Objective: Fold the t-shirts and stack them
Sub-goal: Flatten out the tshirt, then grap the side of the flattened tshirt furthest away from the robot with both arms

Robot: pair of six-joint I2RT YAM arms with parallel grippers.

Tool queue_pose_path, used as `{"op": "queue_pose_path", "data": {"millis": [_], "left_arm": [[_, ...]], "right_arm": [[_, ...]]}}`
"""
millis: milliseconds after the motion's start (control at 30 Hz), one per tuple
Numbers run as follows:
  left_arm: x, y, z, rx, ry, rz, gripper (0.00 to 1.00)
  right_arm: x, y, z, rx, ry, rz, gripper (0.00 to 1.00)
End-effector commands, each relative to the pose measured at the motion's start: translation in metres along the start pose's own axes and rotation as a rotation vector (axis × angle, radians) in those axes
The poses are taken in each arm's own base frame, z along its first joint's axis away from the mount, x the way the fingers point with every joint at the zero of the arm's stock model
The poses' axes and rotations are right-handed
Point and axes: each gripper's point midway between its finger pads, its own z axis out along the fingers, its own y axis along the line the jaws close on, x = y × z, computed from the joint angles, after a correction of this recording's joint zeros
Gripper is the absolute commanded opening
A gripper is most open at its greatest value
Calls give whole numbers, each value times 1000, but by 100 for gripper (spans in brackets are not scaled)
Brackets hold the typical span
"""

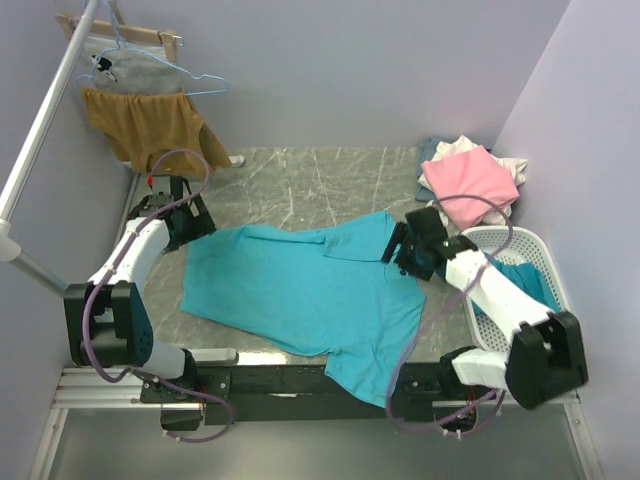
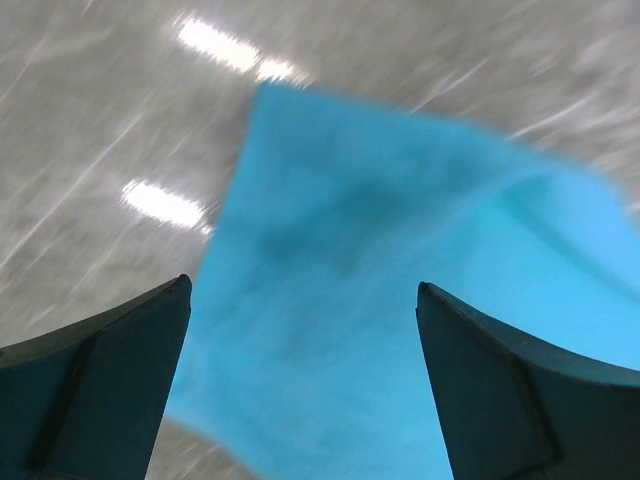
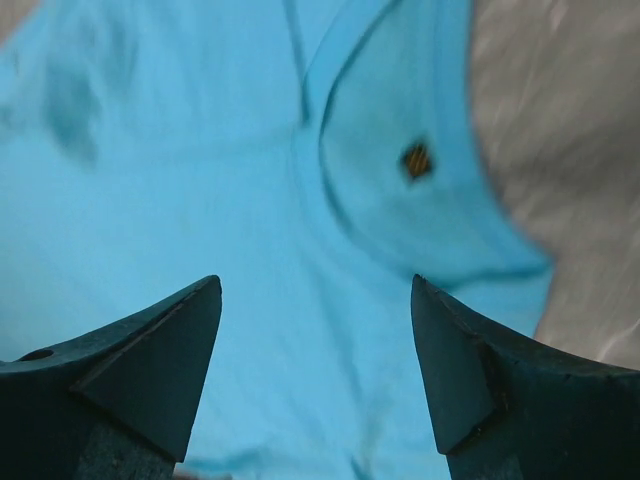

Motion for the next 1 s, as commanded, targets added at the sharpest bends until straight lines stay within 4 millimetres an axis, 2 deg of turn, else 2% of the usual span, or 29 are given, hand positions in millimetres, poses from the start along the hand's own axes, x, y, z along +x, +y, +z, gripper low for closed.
{"op": "queue_pose_path", "data": {"millis": [0,33,67,100,167,200,333,467,500,567,700,967], "left_arm": [[-55,-49,-8,214,-163,-78,99],[-56,-52,1,211,-141,-78,99],[-55,-55,6,220,-124,-81,100],[-57,-58,11,229,-123,-85,100],[-54,-62,28,233,-102,-86,99],[-52,-62,32,229,-93,-88,99],[-37,-52,55,178,-51,-96,99],[-33,-52,62,172,-36,-98,99],[-30,-51,64,168,-30,-98,99],[-28,-50,64,166,-26,-95,100],[-25,-48,66,164,-20,-91,99],[-20,-48,72,158,-2,-85,99]], "right_arm": [[-71,19,31,-69,-113,-44,81],[-75,27,35,-98,-99,-64,81],[-90,37,35,-121,-120,-89,80],[-91,38,48,-110,-95,-92,80],[-108,48,54,-151,-102,-114,79],[-107,48,65,-147,-63,-107,79],[-122,60,79,-199,-49,-109,77],[-136,64,94,-217,-37,-107,76],[-134,62,103,-207,-19,-104,75],[-139,66,108,-222,-15,-112,72],[-133,59,125,-206,31,-98,69],[-121,46,135,-161,66,-97,67]]}}
